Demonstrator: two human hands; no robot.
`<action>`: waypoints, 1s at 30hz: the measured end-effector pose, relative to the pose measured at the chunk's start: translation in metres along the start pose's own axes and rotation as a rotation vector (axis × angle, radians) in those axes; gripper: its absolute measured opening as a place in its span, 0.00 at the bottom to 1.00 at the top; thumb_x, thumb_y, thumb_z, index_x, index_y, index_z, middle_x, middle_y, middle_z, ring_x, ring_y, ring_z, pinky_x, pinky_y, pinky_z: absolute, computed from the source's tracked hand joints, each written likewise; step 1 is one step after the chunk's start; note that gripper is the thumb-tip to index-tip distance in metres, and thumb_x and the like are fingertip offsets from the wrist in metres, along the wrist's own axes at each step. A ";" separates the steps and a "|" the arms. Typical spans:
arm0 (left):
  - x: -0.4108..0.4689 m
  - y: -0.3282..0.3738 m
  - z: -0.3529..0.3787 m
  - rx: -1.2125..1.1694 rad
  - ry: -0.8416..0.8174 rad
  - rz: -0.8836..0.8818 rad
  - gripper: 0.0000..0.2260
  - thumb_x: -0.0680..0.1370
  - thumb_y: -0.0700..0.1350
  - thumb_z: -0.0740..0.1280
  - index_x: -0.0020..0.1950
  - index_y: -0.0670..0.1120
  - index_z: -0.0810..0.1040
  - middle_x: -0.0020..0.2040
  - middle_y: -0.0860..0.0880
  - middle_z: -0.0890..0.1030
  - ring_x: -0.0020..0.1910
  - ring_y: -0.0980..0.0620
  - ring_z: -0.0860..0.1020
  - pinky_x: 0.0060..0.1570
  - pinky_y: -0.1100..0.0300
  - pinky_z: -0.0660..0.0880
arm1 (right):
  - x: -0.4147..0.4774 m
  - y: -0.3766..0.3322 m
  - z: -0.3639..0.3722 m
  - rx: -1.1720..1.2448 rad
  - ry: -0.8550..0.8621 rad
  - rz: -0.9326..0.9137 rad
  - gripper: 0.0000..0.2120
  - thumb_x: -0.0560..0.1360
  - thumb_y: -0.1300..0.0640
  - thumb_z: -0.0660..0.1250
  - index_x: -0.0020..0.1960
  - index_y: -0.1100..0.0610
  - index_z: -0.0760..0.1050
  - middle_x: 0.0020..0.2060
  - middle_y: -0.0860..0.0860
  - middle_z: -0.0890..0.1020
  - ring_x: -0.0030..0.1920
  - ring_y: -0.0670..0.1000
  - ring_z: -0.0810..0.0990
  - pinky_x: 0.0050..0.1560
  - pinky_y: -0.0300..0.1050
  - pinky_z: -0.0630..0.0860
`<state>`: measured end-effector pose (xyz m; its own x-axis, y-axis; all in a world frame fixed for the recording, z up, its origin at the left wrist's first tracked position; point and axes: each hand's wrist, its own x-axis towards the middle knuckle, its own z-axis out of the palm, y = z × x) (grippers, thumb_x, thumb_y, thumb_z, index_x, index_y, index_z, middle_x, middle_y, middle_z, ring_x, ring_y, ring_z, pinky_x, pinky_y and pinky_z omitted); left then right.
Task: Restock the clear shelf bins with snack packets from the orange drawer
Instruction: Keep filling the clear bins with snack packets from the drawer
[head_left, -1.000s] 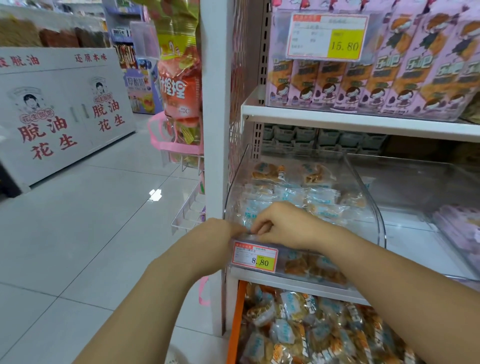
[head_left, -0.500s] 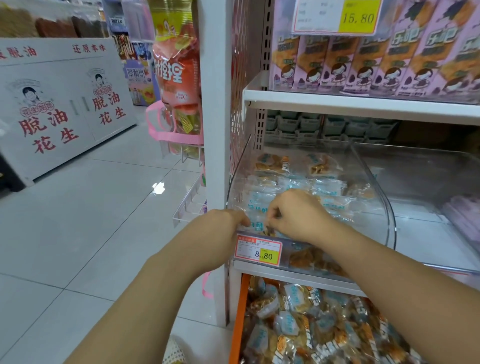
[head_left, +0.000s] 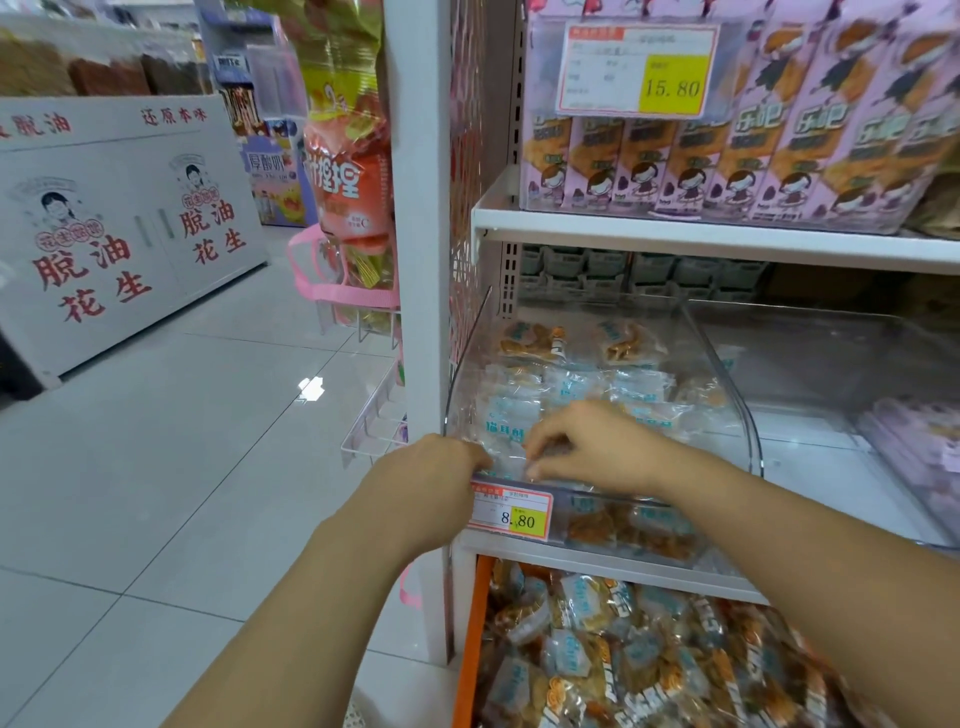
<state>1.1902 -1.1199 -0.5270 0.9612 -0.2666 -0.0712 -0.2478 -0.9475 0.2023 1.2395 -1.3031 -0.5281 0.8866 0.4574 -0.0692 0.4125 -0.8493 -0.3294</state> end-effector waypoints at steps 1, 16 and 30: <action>-0.001 0.001 -0.001 -0.008 0.050 -0.001 0.20 0.78 0.38 0.57 0.67 0.54 0.73 0.64 0.50 0.77 0.57 0.48 0.78 0.54 0.53 0.78 | -0.008 0.003 -0.009 0.030 0.076 0.019 0.09 0.75 0.50 0.68 0.53 0.50 0.82 0.52 0.45 0.83 0.50 0.45 0.79 0.57 0.47 0.76; 0.019 0.027 0.032 0.111 -0.080 0.197 0.22 0.83 0.56 0.45 0.76 0.56 0.57 0.78 0.49 0.55 0.77 0.51 0.53 0.74 0.50 0.45 | -0.072 0.028 0.005 -0.335 -0.031 -0.035 0.15 0.79 0.45 0.58 0.59 0.52 0.75 0.58 0.47 0.78 0.63 0.49 0.72 0.62 0.50 0.71; 0.038 0.048 0.031 0.082 -0.145 0.201 0.24 0.79 0.65 0.42 0.74 0.65 0.58 0.79 0.55 0.49 0.78 0.50 0.43 0.74 0.43 0.40 | -0.067 0.030 0.016 -0.168 -0.169 0.294 0.45 0.73 0.28 0.50 0.78 0.55 0.43 0.77 0.53 0.43 0.77 0.55 0.40 0.75 0.56 0.46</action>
<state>1.2110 -1.1814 -0.5500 0.8658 -0.4678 -0.1778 -0.4466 -0.8825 0.1472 1.1888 -1.3552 -0.5485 0.9308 0.2130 -0.2971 0.1867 -0.9757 -0.1147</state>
